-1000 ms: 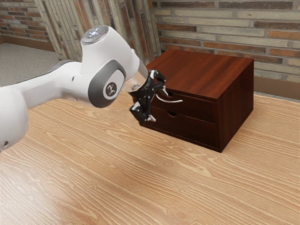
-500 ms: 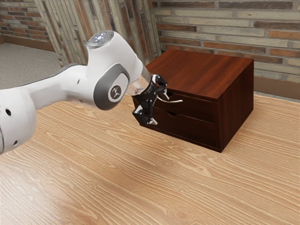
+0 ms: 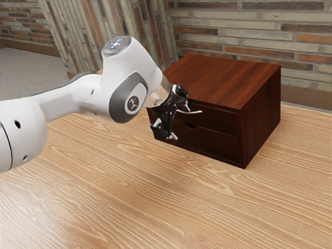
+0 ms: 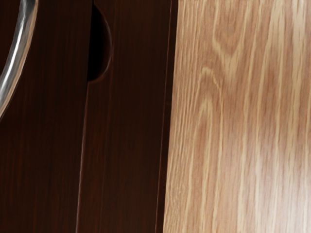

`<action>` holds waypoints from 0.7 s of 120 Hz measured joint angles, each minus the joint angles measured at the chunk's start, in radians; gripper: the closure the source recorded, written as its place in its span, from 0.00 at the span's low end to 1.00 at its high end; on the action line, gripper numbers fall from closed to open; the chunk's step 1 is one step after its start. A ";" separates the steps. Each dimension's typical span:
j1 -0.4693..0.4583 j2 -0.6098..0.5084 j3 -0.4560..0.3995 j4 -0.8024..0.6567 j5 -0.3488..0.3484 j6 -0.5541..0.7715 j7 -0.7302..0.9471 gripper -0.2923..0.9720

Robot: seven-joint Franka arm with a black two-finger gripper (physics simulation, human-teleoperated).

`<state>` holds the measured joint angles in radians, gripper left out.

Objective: Pull the drawer handle with one arm to open the drawer

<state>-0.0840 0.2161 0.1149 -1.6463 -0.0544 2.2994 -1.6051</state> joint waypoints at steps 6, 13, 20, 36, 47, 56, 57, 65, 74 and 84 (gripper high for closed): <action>-0.004 -0.006 0.001 -0.010 -0.002 0.001 -0.001 0.23; -0.005 -0.012 0.001 -0.020 -0.003 0.003 -0.003 0.25; -0.006 -0.021 0.001 -0.032 -0.004 0.005 -0.005 0.28; -0.009 -0.063 0.021 -0.072 -0.003 0.008 -0.007 0.37; -0.013 -0.076 0.034 -0.093 -0.003 0.008 -0.009 0.47; -0.015 -0.088 0.037 -0.103 -0.005 0.006 -0.010 0.56; -0.015 -0.090 0.037 -0.104 -0.006 0.006 -0.010 0.57; -0.015 -0.103 0.038 -0.110 -0.007 0.003 -0.012 0.65; -0.018 -0.120 0.039 -0.130 -0.008 0.000 -0.014 0.72; -0.019 -0.129 0.041 -0.141 -0.009 -0.005 -0.017 0.77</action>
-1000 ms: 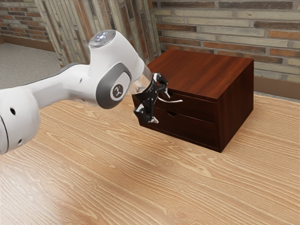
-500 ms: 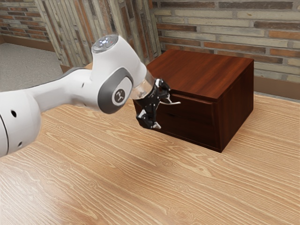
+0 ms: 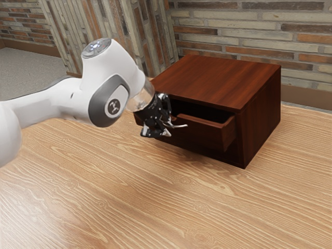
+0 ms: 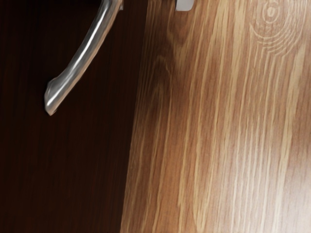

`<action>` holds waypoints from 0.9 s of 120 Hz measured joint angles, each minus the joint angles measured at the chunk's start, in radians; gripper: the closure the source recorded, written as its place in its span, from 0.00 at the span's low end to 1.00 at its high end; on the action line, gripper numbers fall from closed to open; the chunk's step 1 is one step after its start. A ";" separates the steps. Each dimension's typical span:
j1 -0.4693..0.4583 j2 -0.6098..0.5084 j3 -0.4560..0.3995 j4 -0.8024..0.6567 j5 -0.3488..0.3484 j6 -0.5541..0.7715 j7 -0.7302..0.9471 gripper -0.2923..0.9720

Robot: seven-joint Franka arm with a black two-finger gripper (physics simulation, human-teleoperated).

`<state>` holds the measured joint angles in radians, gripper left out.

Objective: Pull the drawer handle with one arm to open the drawer

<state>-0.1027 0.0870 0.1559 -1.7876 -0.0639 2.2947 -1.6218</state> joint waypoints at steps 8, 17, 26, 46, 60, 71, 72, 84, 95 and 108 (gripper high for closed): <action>0.004 -0.006 -0.003 -0.002 0.001 -0.003 -0.002 0.80; 0.004 -0.012 -0.003 -0.004 0.001 -0.004 -0.003 0.82; 0.005 -0.020 -0.004 -0.014 0.001 -0.005 -0.005 0.83; 0.006 -0.058 -0.005 -0.055 0.002 -0.006 -0.008 0.84; 0.009 -0.083 -0.010 -0.071 0.002 -0.006 -0.009 0.85; 0.007 -0.102 -0.007 -0.095 0.003 -0.007 -0.011 0.85; 0.007 -0.103 -0.007 -0.098 0.003 -0.007 -0.011 0.85; 0.007 -0.124 -0.008 -0.124 0.003 -0.008 -0.012 0.85; 0.007 -0.149 -0.007 -0.150 0.003 -0.008 -0.013 0.85; 0.006 -0.174 -0.006 -0.177 0.004 -0.007 -0.015 0.85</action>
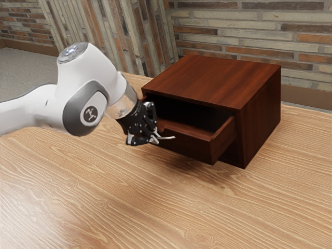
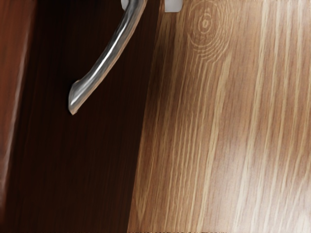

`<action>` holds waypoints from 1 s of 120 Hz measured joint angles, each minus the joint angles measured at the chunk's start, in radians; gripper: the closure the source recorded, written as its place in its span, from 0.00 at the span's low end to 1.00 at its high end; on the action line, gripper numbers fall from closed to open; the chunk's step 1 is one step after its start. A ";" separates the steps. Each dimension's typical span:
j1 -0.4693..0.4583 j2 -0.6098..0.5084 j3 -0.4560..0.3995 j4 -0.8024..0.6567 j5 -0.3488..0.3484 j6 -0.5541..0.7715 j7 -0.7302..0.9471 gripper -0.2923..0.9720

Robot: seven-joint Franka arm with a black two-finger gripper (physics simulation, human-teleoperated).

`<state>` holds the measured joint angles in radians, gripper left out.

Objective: Pull the drawer handle with one arm to open the drawer

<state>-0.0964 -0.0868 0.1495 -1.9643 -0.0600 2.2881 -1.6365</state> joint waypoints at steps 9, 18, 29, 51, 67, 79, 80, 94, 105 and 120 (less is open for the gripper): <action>0.001 -0.014 -0.001 -0.012 0.000 0.002 -0.001 0.85; 0.003 -0.032 -0.002 -0.032 0.000 0.003 -0.002 0.85; 0.004 -0.052 -0.003 -0.057 0.000 0.004 -0.003 0.85; 0.006 -0.093 -0.004 -0.101 0.000 0.006 -0.004 0.85; 0.007 -0.117 -0.005 -0.121 0.000 0.008 -0.005 0.85; 0.008 -0.137 -0.005 -0.144 0.000 0.013 -0.006 0.85; 0.008 -0.138 -0.005 -0.145 0.000 0.013 -0.006 0.85; 0.009 -0.155 -0.005 -0.160 0.005 0.018 -0.005 0.84; 0.020 -0.182 -0.006 -0.172 0.009 0.021 -0.004 0.75; 0.026 -0.260 -0.031 -0.209 0.013 0.020 -0.003 0.61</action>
<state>-0.0702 -0.3468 0.1189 -2.1730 -0.0472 2.3079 -1.6393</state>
